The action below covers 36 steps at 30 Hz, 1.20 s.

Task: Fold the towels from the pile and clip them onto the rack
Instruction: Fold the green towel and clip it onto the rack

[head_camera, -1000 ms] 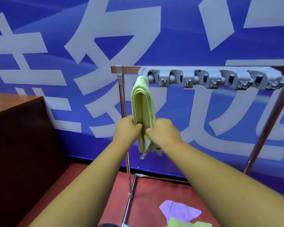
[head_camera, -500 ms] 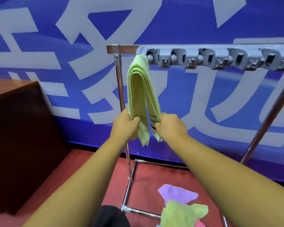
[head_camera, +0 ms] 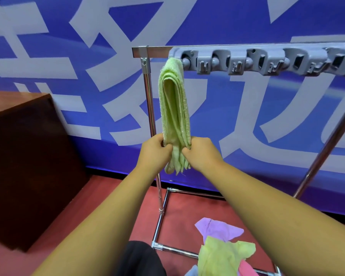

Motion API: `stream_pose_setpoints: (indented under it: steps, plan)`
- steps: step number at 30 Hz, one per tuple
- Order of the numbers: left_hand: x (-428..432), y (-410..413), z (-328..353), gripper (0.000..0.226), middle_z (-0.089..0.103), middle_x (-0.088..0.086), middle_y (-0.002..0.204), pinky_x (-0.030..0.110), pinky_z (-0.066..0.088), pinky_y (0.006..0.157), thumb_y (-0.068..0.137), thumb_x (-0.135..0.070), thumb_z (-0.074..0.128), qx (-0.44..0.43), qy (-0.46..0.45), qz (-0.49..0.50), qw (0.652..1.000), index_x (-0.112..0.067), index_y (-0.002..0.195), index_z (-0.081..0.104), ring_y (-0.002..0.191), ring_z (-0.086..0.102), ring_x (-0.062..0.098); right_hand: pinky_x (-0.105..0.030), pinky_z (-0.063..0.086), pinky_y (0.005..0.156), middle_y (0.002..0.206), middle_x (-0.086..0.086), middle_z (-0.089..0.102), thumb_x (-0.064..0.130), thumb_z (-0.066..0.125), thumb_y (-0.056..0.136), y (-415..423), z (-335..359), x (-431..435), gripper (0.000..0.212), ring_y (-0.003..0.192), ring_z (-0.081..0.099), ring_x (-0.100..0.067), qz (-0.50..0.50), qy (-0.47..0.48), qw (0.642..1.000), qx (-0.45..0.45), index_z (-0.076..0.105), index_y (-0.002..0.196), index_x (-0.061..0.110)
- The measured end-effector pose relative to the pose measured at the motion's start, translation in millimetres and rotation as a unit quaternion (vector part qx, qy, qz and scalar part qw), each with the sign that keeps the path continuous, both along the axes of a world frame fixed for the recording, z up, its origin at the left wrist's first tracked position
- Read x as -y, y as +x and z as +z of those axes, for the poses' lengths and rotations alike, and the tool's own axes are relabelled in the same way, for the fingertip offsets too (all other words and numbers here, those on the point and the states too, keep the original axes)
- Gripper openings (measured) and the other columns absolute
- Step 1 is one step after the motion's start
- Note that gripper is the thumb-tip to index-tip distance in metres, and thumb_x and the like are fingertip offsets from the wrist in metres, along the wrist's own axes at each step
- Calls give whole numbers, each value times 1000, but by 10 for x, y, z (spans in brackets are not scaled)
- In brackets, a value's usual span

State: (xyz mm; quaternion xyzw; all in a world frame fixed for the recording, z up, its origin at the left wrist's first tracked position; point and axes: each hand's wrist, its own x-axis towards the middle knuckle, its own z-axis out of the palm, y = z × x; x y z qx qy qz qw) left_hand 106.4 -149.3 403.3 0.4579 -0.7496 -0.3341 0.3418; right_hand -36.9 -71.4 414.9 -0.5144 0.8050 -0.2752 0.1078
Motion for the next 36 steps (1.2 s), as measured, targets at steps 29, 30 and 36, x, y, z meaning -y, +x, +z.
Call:
stream_pose_setpoints:
  steps: [29, 30, 36]
  plan:
    - [-203, -82, -85, 22, 57, 6, 68, 32, 37, 51, 93, -25, 56, 8, -62, 62, 996, -19, 74, 46, 58, 48, 22, -37, 47, 66, 85, -5, 65, 38, 57, 104, 13, -373, -43, 27, 86, 62, -35, 36, 3, 999, -40, 56, 82, 22]
    - [-198, -67, -88, 19, 58, 4, 70, 31, 38, 50, 92, -25, 56, 12, -58, 62, 996, -19, 75, 49, 59, 51, 21, -37, 49, 67, 90, -6, 69, 40, 59, 103, 29, -380, -45, 23, 88, 64, -34, 37, -5, 999, -34, 62, 89, 22]
    - [-216, 44, -160, 5, 69, -7, 77, 35, 55, 65, 87, -27, 59, 12, -6, 42, 999, -24, 84, 61, 76, 71, 17, -41, 60, 83, 116, 0, 74, 37, 63, 94, -16, -485, -121, 25, 106, 69, -31, 56, 62, 996, -20, 67, 117, 26]
